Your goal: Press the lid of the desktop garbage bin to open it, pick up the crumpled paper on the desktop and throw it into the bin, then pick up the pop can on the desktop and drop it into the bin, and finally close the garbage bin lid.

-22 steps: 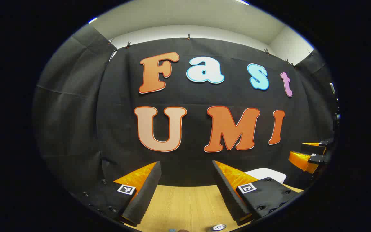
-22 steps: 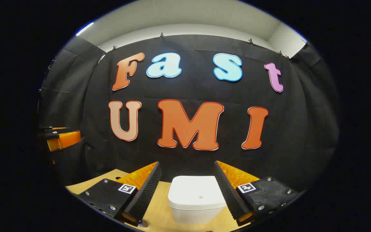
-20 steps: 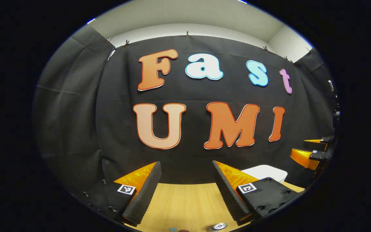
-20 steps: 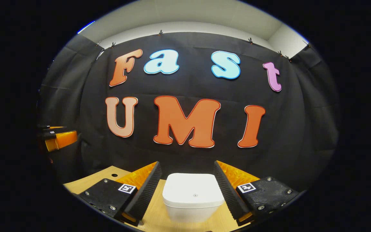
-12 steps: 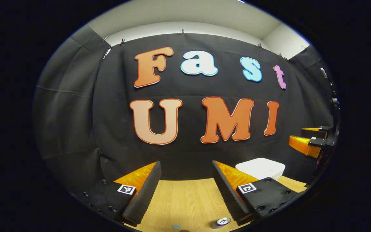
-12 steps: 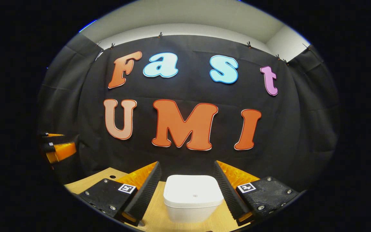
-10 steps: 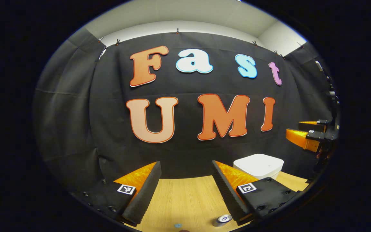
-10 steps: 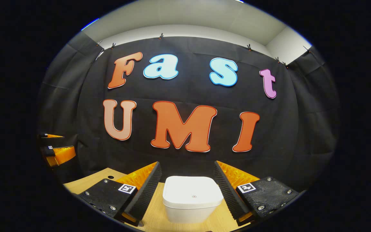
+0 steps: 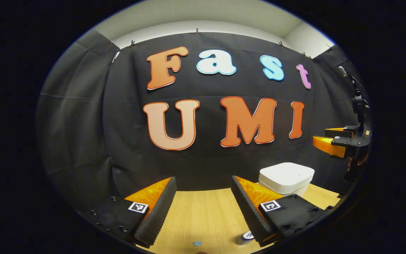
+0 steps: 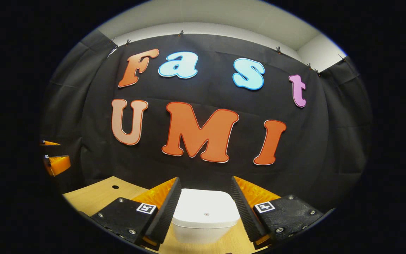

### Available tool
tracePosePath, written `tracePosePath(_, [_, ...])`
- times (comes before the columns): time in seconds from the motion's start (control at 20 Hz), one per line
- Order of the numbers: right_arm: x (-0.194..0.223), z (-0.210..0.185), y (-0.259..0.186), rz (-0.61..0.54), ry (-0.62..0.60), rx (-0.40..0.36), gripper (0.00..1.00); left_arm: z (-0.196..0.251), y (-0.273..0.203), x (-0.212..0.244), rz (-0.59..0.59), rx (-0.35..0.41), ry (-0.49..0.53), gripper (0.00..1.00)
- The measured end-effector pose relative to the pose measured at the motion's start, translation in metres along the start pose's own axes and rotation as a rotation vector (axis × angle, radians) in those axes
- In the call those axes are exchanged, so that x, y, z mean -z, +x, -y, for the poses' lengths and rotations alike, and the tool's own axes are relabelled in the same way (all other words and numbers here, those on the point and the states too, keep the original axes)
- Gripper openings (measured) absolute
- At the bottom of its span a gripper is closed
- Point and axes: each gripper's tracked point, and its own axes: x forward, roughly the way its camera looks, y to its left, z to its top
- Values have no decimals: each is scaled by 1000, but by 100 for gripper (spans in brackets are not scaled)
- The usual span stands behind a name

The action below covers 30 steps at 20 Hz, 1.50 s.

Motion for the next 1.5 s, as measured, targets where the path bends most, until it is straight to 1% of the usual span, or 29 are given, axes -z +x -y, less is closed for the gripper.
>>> tracePosePath(0.05, [4,3,8,-10,-2,-9,79,-1,2,3,-6,-15,4,99])
tracePosePath(0.1, [8,7,14,-17,-4,-15,67,-2,4,3,-3,-26,10,99])
tracePosePath(0.15, [11,8,20,-25,-7,-21,58,-3,7,3,-4,-40,17,99])
tracePosePath(0.2, [16,9,26,-39,-8,-30,58,-4,9,3,-7,-53,23,99])
tracePosePath(0.25, [22,11,32,-55,-5,-34,51,-5,11,4,-8,-62,25,99])
tracePosePath(0.3, [28,13,37,-72,1,-38,39,-3,13,3,-7,-68,24,99])
tracePosePath(0.35, [34,16,42,-89,11,-38,30,-2,16,4,-9,-73,26,99])
tracePosePath(0.4, [41,17,47,-108,22,-44,25,0,18,6,-15,-81,30,99])
tracePosePath(0.45, [49,15,52,-132,34,-59,18,2,20,10,-28,-90,33,100])
tracePosePath(0.5, [56,15,56,-157,40,-77,15,4,23,11,-34,-91,34,99])
tracePosePath(0.65, [71,23,65,-190,33,-67,7,11,26,13,-44,-100,44,99])
tracePosePath(0.7, [76,21,67,-204,44,-78,4,12,27,14,-47,-102,46,99])
tracePosePath(0.75, [85,23,69,-230,55,-80,2,15,28,18,-56,-108,41,99])
tracePosePath(0.9, [106,23,72,-295,72,-97,2,19,31,25,-83,-115,23,99])
tracePosePath(1.25, [153,10,74,-423,78,-156,2,27,33,37,-125,-134,27,99])
tracePosePath(1.35, [162,8,74,-445,74,-167,2,30,34,40,-137,-136,28,99])
tracePosePath(1.5, [162,6,76,-430,73,-181,2,36,32,46,-152,-134,35,99])
